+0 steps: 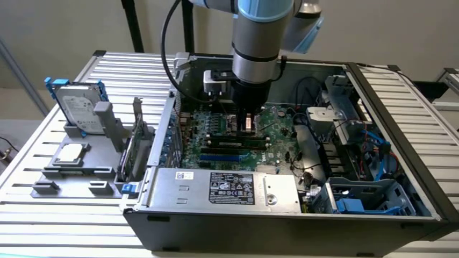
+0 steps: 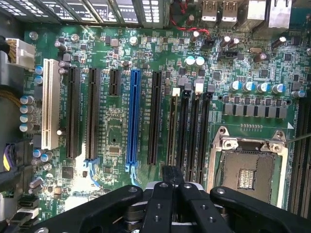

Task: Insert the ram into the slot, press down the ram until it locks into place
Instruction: 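Press down the ram until it locks into place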

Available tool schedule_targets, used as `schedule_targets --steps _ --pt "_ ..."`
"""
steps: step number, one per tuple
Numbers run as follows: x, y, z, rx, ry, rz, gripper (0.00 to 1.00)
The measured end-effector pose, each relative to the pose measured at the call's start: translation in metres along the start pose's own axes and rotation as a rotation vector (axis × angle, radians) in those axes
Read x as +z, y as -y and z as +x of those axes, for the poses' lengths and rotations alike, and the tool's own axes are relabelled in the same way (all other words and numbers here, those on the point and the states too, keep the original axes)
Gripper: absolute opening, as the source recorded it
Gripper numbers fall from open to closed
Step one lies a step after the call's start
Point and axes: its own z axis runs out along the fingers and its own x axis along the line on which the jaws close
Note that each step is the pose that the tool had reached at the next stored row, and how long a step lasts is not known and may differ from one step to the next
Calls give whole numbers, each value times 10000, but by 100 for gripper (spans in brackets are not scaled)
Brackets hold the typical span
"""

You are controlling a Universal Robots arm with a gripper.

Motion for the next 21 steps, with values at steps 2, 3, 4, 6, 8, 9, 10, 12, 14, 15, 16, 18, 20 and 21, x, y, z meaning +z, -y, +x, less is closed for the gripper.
schedule_targets --steps 2,3,4,6,8,9,10,12,14,15,16,18,20,21 --pt "-7 0 -1 1 7 3 10" --pt "-29 2 -3 1 30 6 10" --pt "-60 3 -2 -1 42 5 10" --pt "-131 1 2 0 32 -14 10" --pt "-190 0 3 -1 33 -20 10" --pt "-222 0 4 -1 38 -21 10" --pt "-248 -1 4 -1 40 -22 10" --pt "-300 0 6 -3 51 -28 10" --pt "-317 -1 6 -2 55 -28 10" --pt "-317 -1 6 -2 54 -29 10" --pt "-317 -1 6 -2 63 -28 10" --pt "-318 -1 6 -2 77 -29 10" --pt "-318 0 6 -3 95 -28 10" --pt "-318 -1 6 -3 104 -28 10"
